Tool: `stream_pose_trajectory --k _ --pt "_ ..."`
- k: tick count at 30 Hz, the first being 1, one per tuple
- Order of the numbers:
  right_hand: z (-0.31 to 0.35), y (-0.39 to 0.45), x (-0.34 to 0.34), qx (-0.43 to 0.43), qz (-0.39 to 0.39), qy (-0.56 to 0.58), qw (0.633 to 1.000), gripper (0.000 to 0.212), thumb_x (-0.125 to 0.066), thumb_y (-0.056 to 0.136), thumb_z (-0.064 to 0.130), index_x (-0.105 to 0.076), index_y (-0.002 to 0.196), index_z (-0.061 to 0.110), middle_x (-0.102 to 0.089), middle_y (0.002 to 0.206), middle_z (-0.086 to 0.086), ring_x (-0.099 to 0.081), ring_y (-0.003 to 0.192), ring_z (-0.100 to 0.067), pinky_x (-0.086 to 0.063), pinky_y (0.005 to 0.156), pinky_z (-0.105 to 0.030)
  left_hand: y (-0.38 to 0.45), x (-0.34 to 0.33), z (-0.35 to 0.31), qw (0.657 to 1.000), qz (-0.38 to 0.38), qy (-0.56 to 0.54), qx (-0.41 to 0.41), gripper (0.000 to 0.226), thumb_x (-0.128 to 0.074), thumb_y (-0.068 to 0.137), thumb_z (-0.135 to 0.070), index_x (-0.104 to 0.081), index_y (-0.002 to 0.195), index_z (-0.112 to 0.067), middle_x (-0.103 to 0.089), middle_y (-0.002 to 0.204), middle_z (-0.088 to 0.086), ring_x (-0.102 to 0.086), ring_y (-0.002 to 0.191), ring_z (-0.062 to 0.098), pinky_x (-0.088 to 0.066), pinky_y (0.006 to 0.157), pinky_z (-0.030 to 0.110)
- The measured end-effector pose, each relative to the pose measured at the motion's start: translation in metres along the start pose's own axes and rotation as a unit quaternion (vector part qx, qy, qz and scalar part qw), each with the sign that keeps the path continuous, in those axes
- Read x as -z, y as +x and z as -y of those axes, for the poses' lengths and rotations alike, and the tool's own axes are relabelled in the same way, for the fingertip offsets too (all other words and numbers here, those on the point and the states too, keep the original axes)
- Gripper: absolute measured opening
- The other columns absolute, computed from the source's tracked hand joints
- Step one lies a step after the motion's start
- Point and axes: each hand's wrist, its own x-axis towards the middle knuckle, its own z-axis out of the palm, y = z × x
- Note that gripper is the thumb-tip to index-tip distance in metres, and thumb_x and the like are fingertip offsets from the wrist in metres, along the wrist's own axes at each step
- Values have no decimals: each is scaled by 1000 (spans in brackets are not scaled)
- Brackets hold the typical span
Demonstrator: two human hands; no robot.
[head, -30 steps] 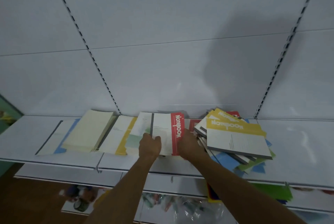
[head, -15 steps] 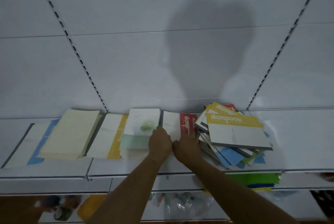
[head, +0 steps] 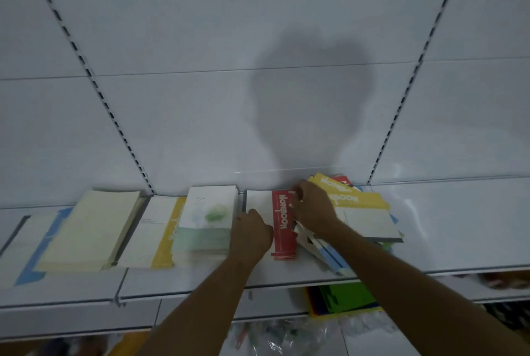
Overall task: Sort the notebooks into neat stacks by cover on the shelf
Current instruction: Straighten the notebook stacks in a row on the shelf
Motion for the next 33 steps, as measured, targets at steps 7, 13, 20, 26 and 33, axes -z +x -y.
stream_pose_trajectory --k 7,13,20,26,33 --pt "-90 31 77 -20 76 -241 967 58 -62 81 39 -46 136 28 -48 133 -5 -44 123 -26 -37 102 -42 -13 14 -59 975 176 -135 19 27 -59 85 -26 -51 62 -14 -63 76 9 -64 69 20 -43 53 21" --pt "-119 36 83 -50 157 -234 958 72 -61 78 56 -42 139 23 -49 134 -6 -46 124 -27 -37 103 -43 -31 10 -89 929 276 -236 63 12 -70 83 -14 -60 77 -9 -63 67 5 -58 50 13 -48 43 19" --pt "-131 28 80 -22 114 -272 955 82 -52 78 71 -38 139 18 -44 136 -11 -41 126 -31 -35 101 -43 -39 0 -104 914 224 -296 164 20 -71 81 -24 -63 78 -6 -66 65 9 -58 47 15 -46 56 28" --pt "-138 19 74 -51 69 -258 962 93 -46 74 79 -41 137 12 -42 137 -16 -38 127 -34 -31 104 -44 -42 -9 -110 940 133 -276 151 24 -74 78 -27 -63 78 -7 -65 60 8 -58 45 15 -50 48 23" --pt "-138 15 75 -78 52 -211 973 86 -51 77 72 -40 135 10 -43 135 -15 -40 126 -32 -32 103 -44 -43 -15 -133 934 150 -284 155 14 -68 83 -23 -58 81 -14 -65 69 8 -52 45 12 -36 37 15"
